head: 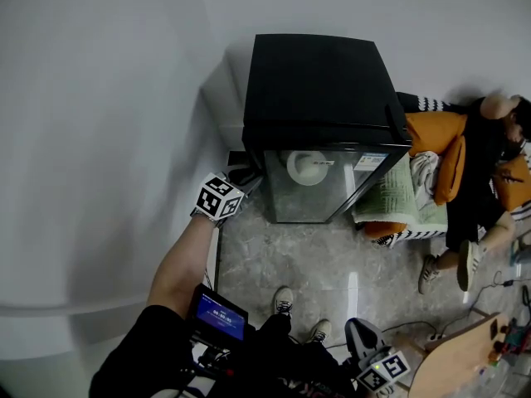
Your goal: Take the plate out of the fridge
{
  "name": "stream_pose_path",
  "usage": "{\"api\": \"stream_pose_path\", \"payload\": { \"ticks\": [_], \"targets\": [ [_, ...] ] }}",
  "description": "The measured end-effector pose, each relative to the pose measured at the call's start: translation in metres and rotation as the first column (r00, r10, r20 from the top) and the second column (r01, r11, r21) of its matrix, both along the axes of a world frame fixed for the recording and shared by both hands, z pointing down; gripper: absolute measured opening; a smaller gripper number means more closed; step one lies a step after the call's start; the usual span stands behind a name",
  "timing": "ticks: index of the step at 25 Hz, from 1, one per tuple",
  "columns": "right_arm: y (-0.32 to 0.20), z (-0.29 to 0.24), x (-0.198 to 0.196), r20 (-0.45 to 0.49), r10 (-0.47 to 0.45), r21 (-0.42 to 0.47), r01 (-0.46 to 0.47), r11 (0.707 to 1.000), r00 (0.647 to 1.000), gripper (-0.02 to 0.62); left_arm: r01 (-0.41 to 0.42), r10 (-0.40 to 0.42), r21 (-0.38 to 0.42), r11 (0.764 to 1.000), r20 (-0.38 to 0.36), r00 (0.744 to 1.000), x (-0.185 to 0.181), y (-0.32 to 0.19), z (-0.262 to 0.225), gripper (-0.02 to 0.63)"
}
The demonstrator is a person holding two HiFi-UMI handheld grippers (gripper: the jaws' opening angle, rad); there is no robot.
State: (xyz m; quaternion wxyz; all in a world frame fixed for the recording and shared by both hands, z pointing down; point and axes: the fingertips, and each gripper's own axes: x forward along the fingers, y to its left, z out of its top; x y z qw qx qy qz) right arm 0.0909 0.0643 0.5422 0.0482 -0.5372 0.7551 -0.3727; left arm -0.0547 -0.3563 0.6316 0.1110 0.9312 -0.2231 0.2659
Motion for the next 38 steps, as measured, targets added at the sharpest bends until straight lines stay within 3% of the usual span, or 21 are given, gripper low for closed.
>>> {"api": "stream_pose_path", "payload": {
  "ticks": [14, 25, 31, 38],
  "targets": [
    [-0.054, -0.014, -0.013, -0.031, -0.111, 0.050, 0.112, 0.992, 0.993, 0.005, -0.017, 0.018, -0.034, 0.999, 0.016, 1.000, -0.001, 0.002, -0.002, 0.089],
    [-0.061, -0.009, -0.008, -0.010, -0.115, 0.047, 0.115, 0.992, 0.993, 0.005, -0.010, 0.011, -0.051, 0.999, 0.006, 1.000, -0.001, 0.002, -0.004, 0.086],
    [-0.063, -0.007, -0.004, 0.013, -0.129, 0.046, 0.128, 0.991, 0.992, 0.003, -0.135, 0.136, -0.051, 0.989, 0.017, 0.991, -0.005, 0.035, -0.003, 0.066],
    [-0.063, -0.006, -0.014, 0.010, -0.178, 0.062, 0.177, 0.982, 0.984, 0.005, -0.154, 0.156, -0.046, 0.987, 0.025, 0.987, -0.007, 0.065, -0.002, 0.058]
  ]
}}
